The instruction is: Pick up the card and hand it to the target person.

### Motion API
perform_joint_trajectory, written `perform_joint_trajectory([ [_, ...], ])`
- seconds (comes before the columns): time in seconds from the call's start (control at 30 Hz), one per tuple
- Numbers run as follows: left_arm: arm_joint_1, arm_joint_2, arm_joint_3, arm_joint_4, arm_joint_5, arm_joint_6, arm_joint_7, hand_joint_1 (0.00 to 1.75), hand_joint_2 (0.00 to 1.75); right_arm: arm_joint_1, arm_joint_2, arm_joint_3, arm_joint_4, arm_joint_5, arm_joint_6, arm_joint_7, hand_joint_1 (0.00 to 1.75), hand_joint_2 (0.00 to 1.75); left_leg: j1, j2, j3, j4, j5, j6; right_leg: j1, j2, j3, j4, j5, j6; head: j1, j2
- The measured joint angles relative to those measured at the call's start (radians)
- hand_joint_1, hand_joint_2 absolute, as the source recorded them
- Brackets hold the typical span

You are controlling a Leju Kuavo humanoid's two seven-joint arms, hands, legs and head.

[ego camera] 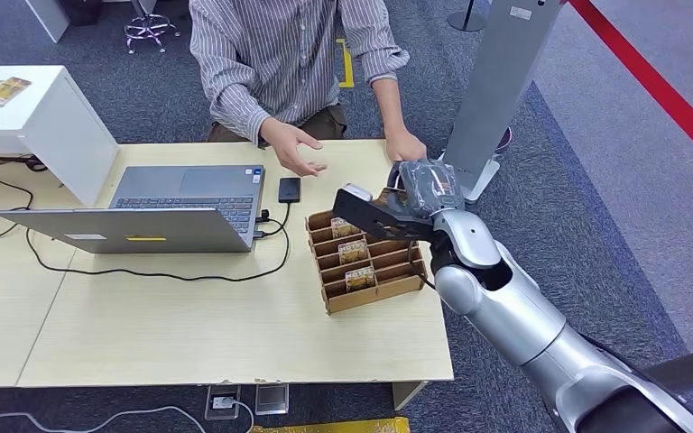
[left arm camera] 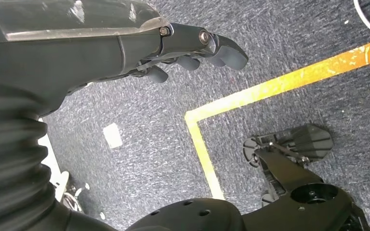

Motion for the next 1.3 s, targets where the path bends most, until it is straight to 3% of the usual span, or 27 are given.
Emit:
perform_joint_trajectory([
  [0.13, 0.001, 0.001, 0.0, 0.0, 0.0, -0.003, -0.003, 0.0, 1.75, 0.016, -0.013, -0.015, -0.092, 0.021, 0.003, -0.018, 1.48, 1.75, 0.0, 0.0, 0.0, 0.0, 0.0, 0.0, 0.0, 0.0, 0.0, 0.0, 0.0, 0.0, 0.0, 0.0],
  [0.2, 0.001, 0.001, 0.0, 0.0, -0.002, -0.004, -0.008, 0.0, 1.75, 0.028, -0.014, -0.021, -0.115, 0.068, -0.045, -0.045, 1.48, 1.75, 0.0, 0.0, 0.0, 0.0, 0.0, 0.0, 0.0, 0.0, 0.0, 0.0, 0.0, 0.0, -0.001, 0.0],
  [0.37, -0.005, -0.001, 0.0, 0.0, -0.017, -0.004, -0.008, 0.0, 1.75, 0.065, -0.012, -0.05, -0.113, 0.318, -0.4, -0.132, 1.48, 1.75, 0.0, 0.0, 0.0, 0.0, 0.0, 0.0, 0.0, 0.0, 0.0, 0.0, 0.0, 0.0, 0.0, 0.0],
  [0.47, -0.016, -0.005, 0.0, 0.0, -0.024, -0.004, 0.002, 0.0, 1.75, 0.083, -0.01, -0.063, -0.081, 0.386, -0.524, -0.166, 1.48, 1.75, 0.0, 0.0, 0.0, 0.0, 0.0, 0.0, 0.0, 0.0, 0.0, 0.0, 0.0, 0.0, 0.001, 0.0],
  [0.83, -0.026, -0.007, 0.0, 0.0, -0.025, -0.002, 0.014, 0.0, 1.75, 0.108, 0.017, -0.08, 0.017, 0.36, -0.584, -0.199, 1.48, 1.75, 0.0, 0.0, 0.0, 0.0, 0.0, 0.0, 0.0, 0.0, 0.0, 0.0, 0.0, 0.0, -0.001, 0.0],
  [0.97, -0.026, -0.007, 0.0, 0.0, -0.025, -0.004, 0.01, 0.0, 1.75, 0.107, 0.031, -0.079, 0.037, 0.279, -0.608, -0.246, 1.48, 1.75, 0.0, 0.0, -0.001, 0.0, 0.0, 0.0, 0.0, 0.0, 0.0, 0.0, 0.0, 0.0, 0.0, 0.0],
  [1.07, -0.026, -0.007, 0.0, 0.0, -0.025, -0.008, 0.001, 0.0, 1.75, 0.108, 0.046, -0.076, 0.047, 0.151, -0.623, -0.332, 1.48, 1.75, 0.0, 0.0, -0.001, 0.0, 0.0, 0.0, 0.0, 0.0, 0.0, 0.0, 0.0, 0.0, 0.0, 0.0],
  [1.17, -0.026, -0.007, 0.0, 0.0, -0.025, -0.017, -0.008, 0.0, 1.75, 0.112, 0.07, -0.069, 0.057, -0.06, -0.626, -0.48, 0.37, 1.75, 0.0, 0.0, 0.0, 0.0, 0.0, 0.0, 0.0, 0.0, 0.0, 0.0, 0.0, 0.0, 0.0, 0.0],
  [1.2, -0.026, -0.007, 0.0, 0.0, -0.025, -0.019, -0.009, 0.0, 1.31, 0.113, 0.078, -0.067, 0.059, -0.102, -0.626, -0.516, 0.0, 1.75, 0.0, 0.0, 0.0, 0.0, 0.0, 0.0, 0.0, 0.0, 0.0, 0.0, 0.0, 0.0, -0.001, 0.0],
  [1.3, -0.026, -0.007, 0.0, 0.0, -0.024, -0.024, -0.014, 0.0, 0.0, 0.117, 0.089, -0.063, 0.061, -0.142, -0.628, -0.552, 0.0, 1.75, 0.0, 0.0, -0.001, 0.0, 0.0, 0.0, 0.0, 0.0, 0.0, 0.0, 0.0, 0.0, -0.001, 0.0],
])
